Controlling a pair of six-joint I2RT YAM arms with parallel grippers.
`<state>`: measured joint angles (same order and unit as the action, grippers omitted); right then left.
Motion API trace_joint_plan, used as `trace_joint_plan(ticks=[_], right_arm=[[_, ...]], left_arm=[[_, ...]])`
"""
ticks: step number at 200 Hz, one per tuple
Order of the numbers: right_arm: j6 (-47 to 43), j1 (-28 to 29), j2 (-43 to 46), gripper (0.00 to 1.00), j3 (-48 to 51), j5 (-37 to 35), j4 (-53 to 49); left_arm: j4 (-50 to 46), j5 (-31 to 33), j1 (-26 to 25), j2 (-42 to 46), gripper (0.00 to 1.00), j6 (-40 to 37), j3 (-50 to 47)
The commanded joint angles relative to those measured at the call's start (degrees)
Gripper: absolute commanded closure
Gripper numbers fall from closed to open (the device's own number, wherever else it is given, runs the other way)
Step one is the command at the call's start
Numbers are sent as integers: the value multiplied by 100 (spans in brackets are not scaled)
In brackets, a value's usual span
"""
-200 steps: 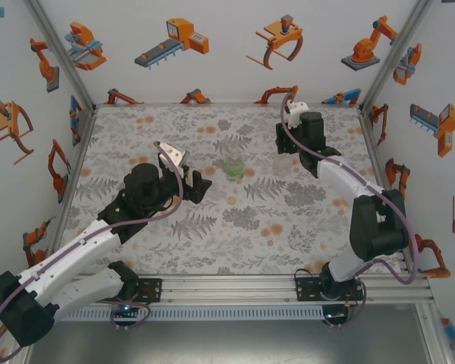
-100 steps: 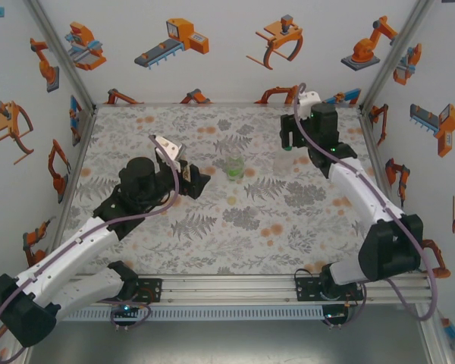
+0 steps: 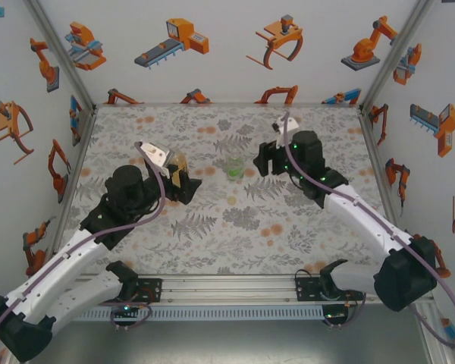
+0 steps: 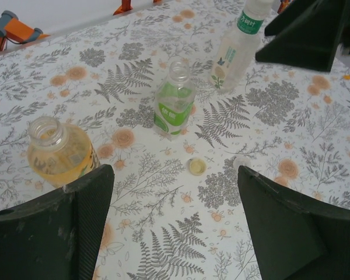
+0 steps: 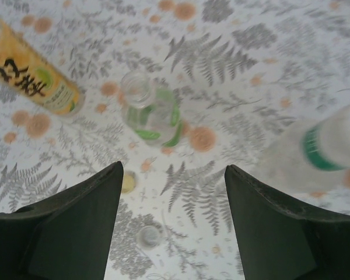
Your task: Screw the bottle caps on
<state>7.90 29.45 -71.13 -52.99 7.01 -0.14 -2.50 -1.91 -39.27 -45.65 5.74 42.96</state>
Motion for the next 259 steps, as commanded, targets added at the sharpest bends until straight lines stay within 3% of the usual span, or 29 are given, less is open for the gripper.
trace_joint_plan(ticks=[1, 48, 77, 129, 166, 204, 259], right_arm=[[333, 407, -167, 32, 379, -604, 1216], [304, 916, -1141, 23, 703, -1236, 2817], [346, 966, -1909, 22, 644, -1261, 3699], [97, 973, -3105, 23, 75, -1520, 4298], [78, 962, -3475, 33, -188, -1496, 4351], [97, 966, -3544, 51, -180, -1490, 4352], [-75, 966, -2840, 65, 4, -1201, 3829]], left_arm=[[-182, 85, 34, 211, 21, 138, -148], [-289, 130, 42, 640, 21, 343, -408], [-339, 96, 42, 899, 20, 469, -549], [-502, 93, 46, 1183, 20, 577, -690], [-524, 77, 42, 1269, 20, 604, -759], [-517, 68, 47, 1236, 20, 569, -778], [36, -162, 43, 1069, 20, 446, -933]])
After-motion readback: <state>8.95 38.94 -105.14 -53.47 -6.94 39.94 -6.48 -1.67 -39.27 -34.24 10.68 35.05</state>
